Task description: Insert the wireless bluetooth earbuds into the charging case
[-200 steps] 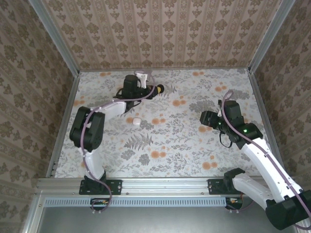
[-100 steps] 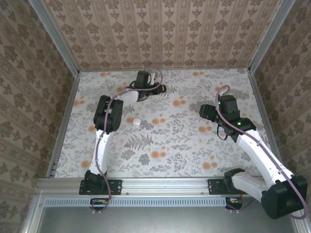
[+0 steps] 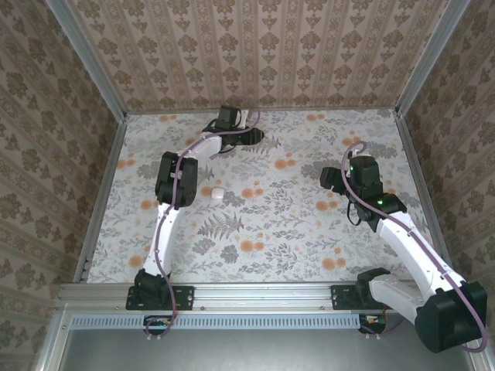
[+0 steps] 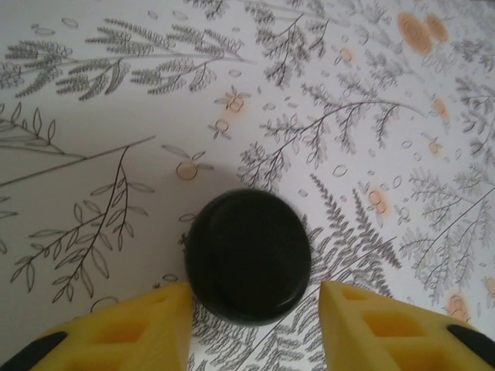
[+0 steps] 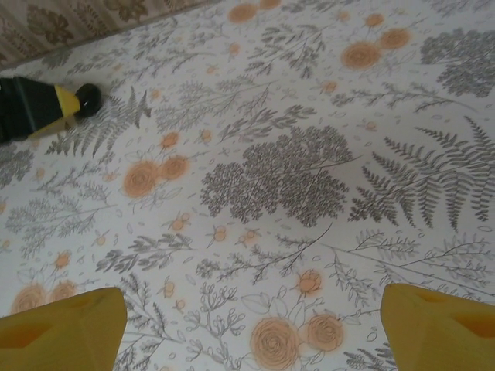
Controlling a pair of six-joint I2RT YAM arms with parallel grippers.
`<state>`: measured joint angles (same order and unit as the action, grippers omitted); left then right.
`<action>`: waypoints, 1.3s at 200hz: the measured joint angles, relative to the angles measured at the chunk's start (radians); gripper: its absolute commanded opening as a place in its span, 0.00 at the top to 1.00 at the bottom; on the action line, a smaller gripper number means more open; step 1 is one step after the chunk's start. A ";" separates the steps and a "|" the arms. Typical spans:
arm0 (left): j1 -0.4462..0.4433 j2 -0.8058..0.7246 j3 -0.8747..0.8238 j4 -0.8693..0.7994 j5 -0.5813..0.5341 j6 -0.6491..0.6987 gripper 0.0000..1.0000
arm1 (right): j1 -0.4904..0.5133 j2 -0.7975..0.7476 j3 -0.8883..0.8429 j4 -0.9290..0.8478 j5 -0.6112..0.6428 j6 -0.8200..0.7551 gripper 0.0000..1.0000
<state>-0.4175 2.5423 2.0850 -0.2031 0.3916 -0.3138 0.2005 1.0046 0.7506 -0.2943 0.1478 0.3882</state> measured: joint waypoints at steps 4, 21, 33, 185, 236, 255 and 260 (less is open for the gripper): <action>0.001 0.000 0.000 -0.007 -0.001 0.005 0.47 | -0.002 -0.002 -0.002 0.002 0.004 -0.002 0.10; 0.010 -0.008 -0.003 -0.028 0.000 0.036 0.38 | -0.009 -0.011 -0.005 0.004 0.015 -0.018 0.07; 0.021 -0.029 -0.018 -0.042 0.005 0.053 0.31 | -0.013 -0.019 -0.005 0.006 0.024 -0.032 0.04; 0.359 -0.947 -1.051 0.153 -0.129 0.335 0.10 | -0.066 0.036 -0.327 0.454 0.119 -0.227 0.00; 0.368 -1.100 -1.326 0.320 -0.274 0.341 0.09 | -0.077 0.198 -0.367 0.745 0.106 -0.306 0.00; 0.378 -1.136 -1.409 0.393 -0.308 0.343 0.09 | -0.077 0.266 -0.369 0.839 0.094 -0.315 0.00; 0.380 -1.145 -1.431 0.415 -0.312 0.345 0.08 | -0.078 0.282 -0.369 0.859 0.091 -0.319 0.00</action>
<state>-0.0372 1.3975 0.6537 0.2115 0.0792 0.0315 0.1223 1.2865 0.3820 0.5644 0.2390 0.0692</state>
